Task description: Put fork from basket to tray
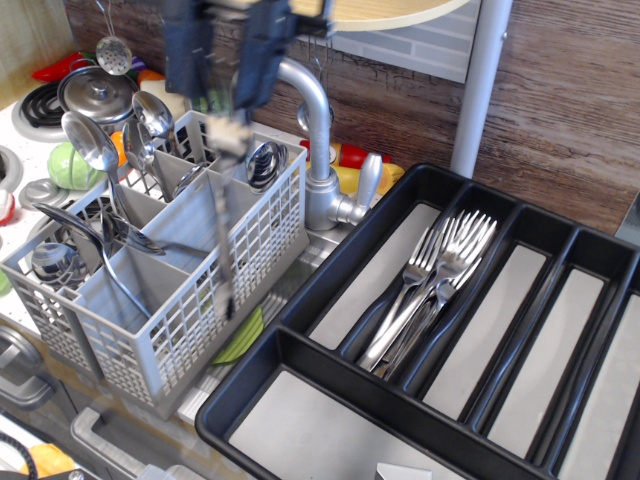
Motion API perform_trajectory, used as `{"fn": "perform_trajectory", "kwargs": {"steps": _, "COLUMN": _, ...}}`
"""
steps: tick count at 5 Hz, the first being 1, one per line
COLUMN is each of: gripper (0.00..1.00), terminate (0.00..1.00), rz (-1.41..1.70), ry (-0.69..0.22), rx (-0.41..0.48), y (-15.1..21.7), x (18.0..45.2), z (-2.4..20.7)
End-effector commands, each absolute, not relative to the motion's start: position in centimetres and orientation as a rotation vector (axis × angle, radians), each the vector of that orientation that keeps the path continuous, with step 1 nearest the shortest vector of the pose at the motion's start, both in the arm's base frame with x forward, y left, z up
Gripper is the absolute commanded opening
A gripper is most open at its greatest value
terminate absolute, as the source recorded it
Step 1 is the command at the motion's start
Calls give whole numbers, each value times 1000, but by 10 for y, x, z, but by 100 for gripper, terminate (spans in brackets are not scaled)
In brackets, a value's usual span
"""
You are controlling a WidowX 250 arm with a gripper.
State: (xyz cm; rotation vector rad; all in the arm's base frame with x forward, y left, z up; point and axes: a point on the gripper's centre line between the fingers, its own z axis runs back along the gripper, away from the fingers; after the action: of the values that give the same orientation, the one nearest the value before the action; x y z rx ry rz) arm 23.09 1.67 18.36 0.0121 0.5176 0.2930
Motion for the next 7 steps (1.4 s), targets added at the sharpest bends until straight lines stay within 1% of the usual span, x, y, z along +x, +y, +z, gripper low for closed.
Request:
{"fn": "perform_trajectory", "kwargs": {"steps": 1, "gripper": 0, "terminate": 0, "rz": 351, "ry": 462, "rx": -115, "y": -6, "x": 257, "z": 190}}
{"fn": "perform_trajectory", "kwargs": {"steps": 2, "gripper": 0, "terminate": 0, "rz": 357, "ry": 455, "rx": -104, "y": -21, "x": 271, "z": 181}}
{"fn": "perform_trajectory", "kwargs": {"steps": 3, "gripper": 0, "terminate": 0, "rz": 354, "ry": 436, "rx": -117, "y": -31, "x": 279, "z": 169}}
{"fn": "perform_trajectory", "kwargs": {"steps": 4, "gripper": 0, "terminate": 0, "rz": 316, "ry": 387, "rx": -124, "y": -35, "x": 284, "z": 152}}
{"fn": "perform_trajectory", "kwargs": {"steps": 5, "gripper": 0, "terminate": 0, "rz": 350, "ry": 309, "rx": -163, "y": -40, "x": 291, "z": 144}}
{"fn": "perform_trajectory", "kwargs": {"steps": 6, "gripper": 0, "terminate": 0, "rz": 368, "ry": 287, "rx": -198, "y": -45, "x": 293, "z": 139}}
{"fn": "perform_trajectory", "kwargs": {"steps": 7, "gripper": 0, "terminate": 0, "rz": 306, "ry": 287, "rx": -215, "y": -45, "x": 288, "z": 126}}
